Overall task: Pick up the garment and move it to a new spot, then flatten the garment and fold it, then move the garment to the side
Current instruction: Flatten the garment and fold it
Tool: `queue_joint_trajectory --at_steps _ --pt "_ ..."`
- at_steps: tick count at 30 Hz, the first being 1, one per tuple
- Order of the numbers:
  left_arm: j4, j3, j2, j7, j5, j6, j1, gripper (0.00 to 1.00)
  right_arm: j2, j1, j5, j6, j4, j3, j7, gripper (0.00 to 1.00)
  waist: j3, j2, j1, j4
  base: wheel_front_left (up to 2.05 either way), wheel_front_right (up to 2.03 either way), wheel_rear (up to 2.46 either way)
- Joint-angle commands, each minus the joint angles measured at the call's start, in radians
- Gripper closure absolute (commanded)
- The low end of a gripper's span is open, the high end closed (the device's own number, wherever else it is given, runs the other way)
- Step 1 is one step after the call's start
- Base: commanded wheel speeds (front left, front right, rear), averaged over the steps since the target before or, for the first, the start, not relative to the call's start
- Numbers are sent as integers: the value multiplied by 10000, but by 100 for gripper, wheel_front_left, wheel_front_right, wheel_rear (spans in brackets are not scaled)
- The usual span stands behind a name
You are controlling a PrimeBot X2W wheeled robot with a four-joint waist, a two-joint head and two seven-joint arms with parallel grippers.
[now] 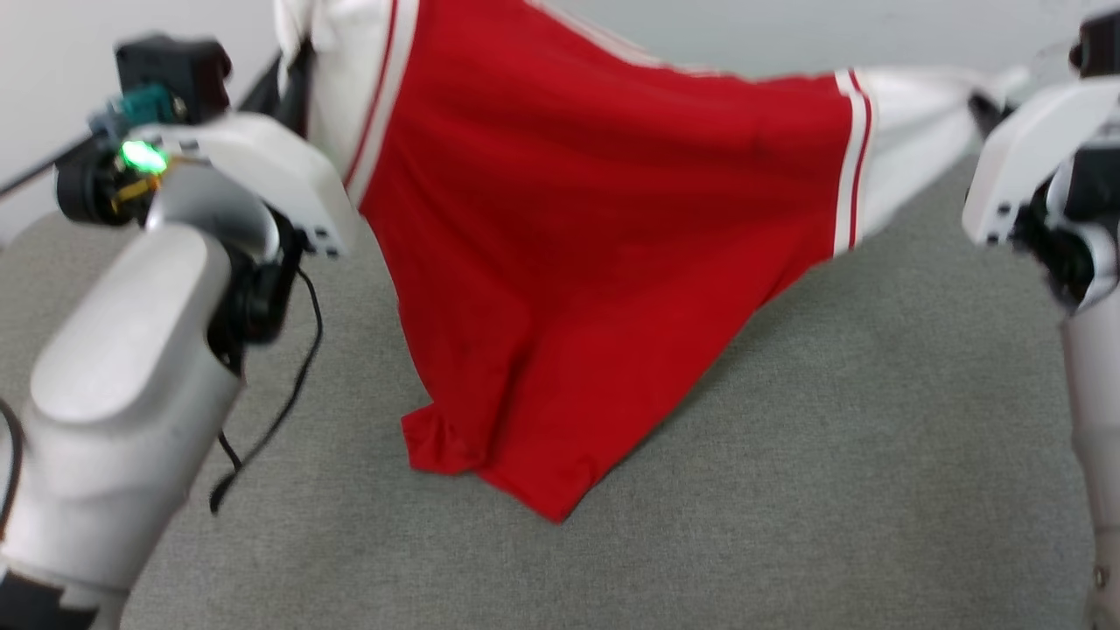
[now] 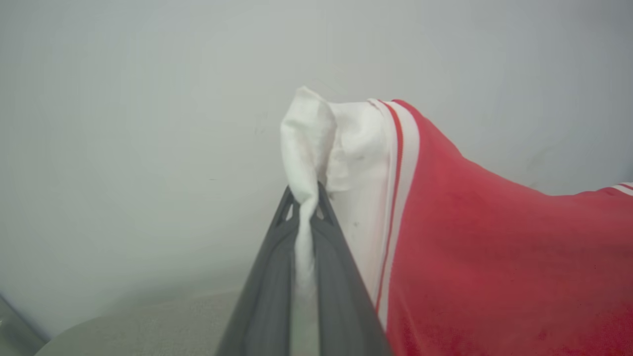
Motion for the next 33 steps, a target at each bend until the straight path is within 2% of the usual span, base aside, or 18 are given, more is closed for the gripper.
queue_joint_trajectory --at_steps 1,9,19,26,33 --pt "236 34 -36 -89 75 -79 -316 100 -19 -371 -58 -5 50 19 -107 100 184 0 0 -51 0 0 0" --pt "2314 457 -465 -900 312 -735 -3280 100 -11 -3140 -238 -5 518 13 -1167 100 1696 0 0 -282 0 0 0" --pt "3867 886 -497 -2225 750 -1297 -6530 100 183 -6619 -302 -5 1286 469 -3299 100 3517 0 0 -739 0 0 0" --pt "4410 957 -594 -2638 909 -1585 -7325 100 303 -7756 -29 -5 2105 1105 -4081 100 4315 0 0 -798 0 0 0" --pt "5260 1018 -971 -2775 693 -2038 -6614 100 639 -7486 348 -5 3334 1997 -4445 100 4766 0 0 -731 0 0 0"
